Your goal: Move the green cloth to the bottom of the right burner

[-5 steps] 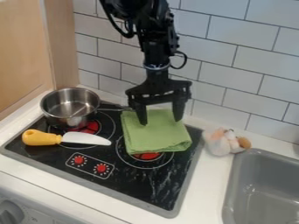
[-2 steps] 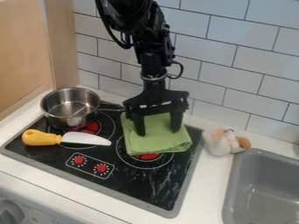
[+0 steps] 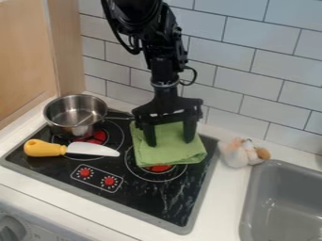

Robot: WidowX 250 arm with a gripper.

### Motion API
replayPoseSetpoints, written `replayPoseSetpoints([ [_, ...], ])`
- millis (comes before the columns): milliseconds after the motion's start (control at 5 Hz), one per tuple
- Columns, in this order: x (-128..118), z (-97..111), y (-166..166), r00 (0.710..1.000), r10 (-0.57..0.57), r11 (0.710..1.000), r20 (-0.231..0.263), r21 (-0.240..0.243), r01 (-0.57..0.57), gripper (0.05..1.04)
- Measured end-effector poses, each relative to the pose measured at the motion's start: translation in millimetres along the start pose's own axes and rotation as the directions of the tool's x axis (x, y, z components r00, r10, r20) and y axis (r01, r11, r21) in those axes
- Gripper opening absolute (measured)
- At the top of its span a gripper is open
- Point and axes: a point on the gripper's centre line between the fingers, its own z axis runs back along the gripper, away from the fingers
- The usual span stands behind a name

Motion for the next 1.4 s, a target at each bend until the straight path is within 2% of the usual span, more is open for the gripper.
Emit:
replayPoseSetpoints([
  [400, -10.5, -3.7, -2.9, 1.000, -0.024, 1.000, -0.020, 0.016, 0.024, 0.998],
  [600, -26.5, -2.3, -2.9, 0.998, -0.052, 0.999, -0.039, 0.012, 0.052, 0.998],
  [800, -29.8, -0.4, -5.8, 0.995, -0.071, 0.997, -0.065, 0.004, 0.071, 0.998],
  [1200, -67.4, 1.3, -6.3, 0.990, -0.098, 0.995, -0.096, -0.007, 0.098, 0.998],
  [1400, -69.9, 1.6, -3.9, 0.990, -0.092, 0.996, -0.109, 0.004, 0.093, 0.998],
])
